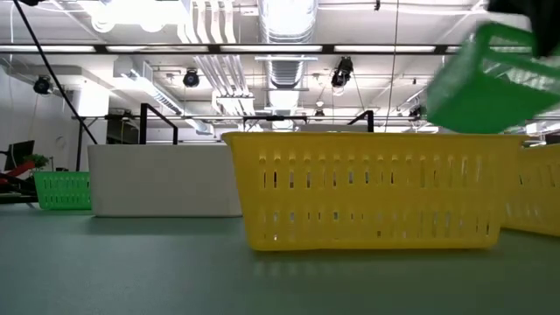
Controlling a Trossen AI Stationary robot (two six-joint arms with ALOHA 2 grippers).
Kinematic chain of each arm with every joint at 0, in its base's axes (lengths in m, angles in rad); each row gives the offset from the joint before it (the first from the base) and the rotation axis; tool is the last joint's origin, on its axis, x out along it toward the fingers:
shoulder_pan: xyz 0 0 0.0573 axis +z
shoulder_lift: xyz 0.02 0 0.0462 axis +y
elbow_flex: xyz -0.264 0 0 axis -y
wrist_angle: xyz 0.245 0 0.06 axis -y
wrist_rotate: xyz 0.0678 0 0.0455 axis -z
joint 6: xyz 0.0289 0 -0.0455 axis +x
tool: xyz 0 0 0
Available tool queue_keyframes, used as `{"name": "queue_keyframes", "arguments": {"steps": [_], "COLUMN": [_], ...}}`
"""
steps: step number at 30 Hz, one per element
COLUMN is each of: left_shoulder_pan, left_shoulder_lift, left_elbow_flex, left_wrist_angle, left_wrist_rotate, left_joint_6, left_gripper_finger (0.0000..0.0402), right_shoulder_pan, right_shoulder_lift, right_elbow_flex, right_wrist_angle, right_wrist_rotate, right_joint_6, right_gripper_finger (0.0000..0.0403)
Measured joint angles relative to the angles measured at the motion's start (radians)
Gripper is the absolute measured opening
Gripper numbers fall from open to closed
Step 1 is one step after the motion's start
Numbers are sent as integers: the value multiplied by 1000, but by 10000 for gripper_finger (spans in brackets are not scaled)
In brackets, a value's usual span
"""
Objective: Stack baskets on shelf by color
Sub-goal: Put the bottom right green bin on the shelf
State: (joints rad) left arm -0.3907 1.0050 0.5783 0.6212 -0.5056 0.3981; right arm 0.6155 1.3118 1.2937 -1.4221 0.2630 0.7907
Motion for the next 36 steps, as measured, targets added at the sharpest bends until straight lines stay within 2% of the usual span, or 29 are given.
{"name": "queue_keyframes", "arguments": {"steps": [7,21,28,36], "left_shoulder_pan": [-24,-82,-116,-137], "left_shoulder_lift": [-15,-42,-58,-69], "left_elbow_flex": [-14,-14,-14,-14], "left_wrist_angle": [-2,-2,-2,-1], "left_wrist_rotate": [0,0,0,0], "left_joint_6": [0,1,1,1], "left_gripper_finger": [1,1,1,1], "right_shoulder_pan": [-123,-360,-479,-601], "right_shoulder_lift": [135,492,633,788], "right_elbow_flex": [236,706,860,976], "right_wrist_angle": [11,49,146,159], "right_wrist_rotate": [104,107,106,105], "right_joint_6": [-244,-612,-736,-851], "right_gripper_finger": [9,9,9,9]}}
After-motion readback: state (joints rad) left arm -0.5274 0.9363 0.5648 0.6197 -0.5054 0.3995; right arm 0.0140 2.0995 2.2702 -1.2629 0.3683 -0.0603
